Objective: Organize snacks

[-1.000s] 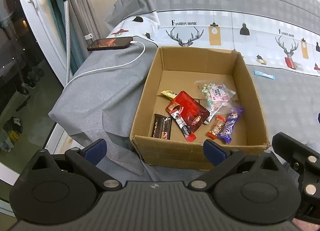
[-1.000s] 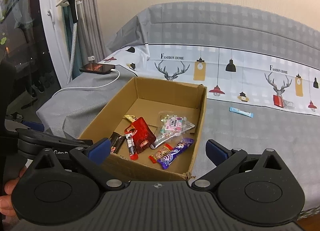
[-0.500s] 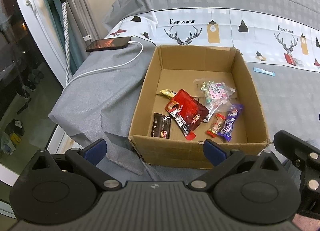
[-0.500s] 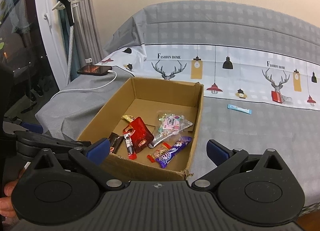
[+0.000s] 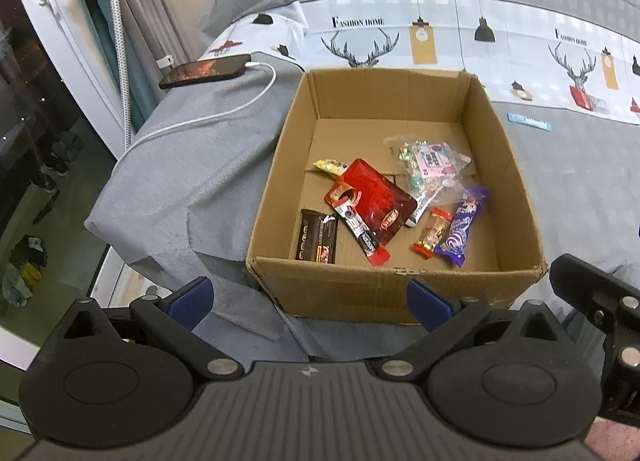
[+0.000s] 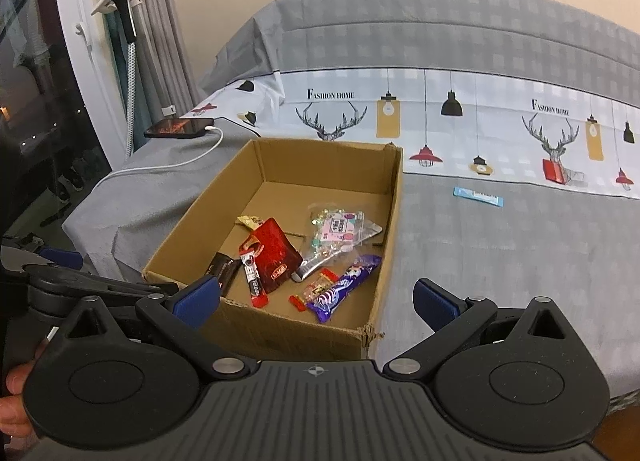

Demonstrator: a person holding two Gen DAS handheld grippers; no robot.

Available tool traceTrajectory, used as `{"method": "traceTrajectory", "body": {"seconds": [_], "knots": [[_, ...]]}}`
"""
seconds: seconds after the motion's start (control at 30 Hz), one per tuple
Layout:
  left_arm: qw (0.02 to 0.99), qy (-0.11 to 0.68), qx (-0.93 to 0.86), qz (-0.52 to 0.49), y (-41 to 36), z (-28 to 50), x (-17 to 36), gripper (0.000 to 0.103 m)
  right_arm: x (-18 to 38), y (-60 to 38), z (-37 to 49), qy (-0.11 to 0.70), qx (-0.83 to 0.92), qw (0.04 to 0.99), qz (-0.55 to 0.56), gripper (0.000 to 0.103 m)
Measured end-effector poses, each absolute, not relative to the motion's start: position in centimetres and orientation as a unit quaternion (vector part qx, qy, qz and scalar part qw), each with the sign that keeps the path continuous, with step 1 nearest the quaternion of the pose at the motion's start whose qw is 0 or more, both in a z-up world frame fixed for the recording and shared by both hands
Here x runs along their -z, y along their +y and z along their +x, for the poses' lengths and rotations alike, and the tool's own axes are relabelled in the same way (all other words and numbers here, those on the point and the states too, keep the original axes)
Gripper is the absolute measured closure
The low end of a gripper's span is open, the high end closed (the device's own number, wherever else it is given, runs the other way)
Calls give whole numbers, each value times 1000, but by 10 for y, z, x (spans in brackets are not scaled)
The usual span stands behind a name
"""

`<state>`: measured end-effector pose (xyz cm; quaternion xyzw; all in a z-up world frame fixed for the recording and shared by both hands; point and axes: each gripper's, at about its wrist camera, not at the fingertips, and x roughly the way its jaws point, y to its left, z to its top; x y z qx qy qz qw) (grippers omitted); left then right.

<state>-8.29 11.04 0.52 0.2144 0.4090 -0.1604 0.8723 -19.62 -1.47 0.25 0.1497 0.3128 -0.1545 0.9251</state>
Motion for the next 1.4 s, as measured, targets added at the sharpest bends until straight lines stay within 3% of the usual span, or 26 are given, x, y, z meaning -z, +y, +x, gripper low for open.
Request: {"method": "traceTrajectory", "body": {"seconds": [1.0, 1.4], "knots": [[857, 420, 169, 248, 63, -72, 5, 0, 18, -53, -194, 321, 180, 911, 189, 1], [858, 397, 200, 257, 9, -75, -16, 0, 22, -102, -208, 304, 227, 902, 208, 1]]}}
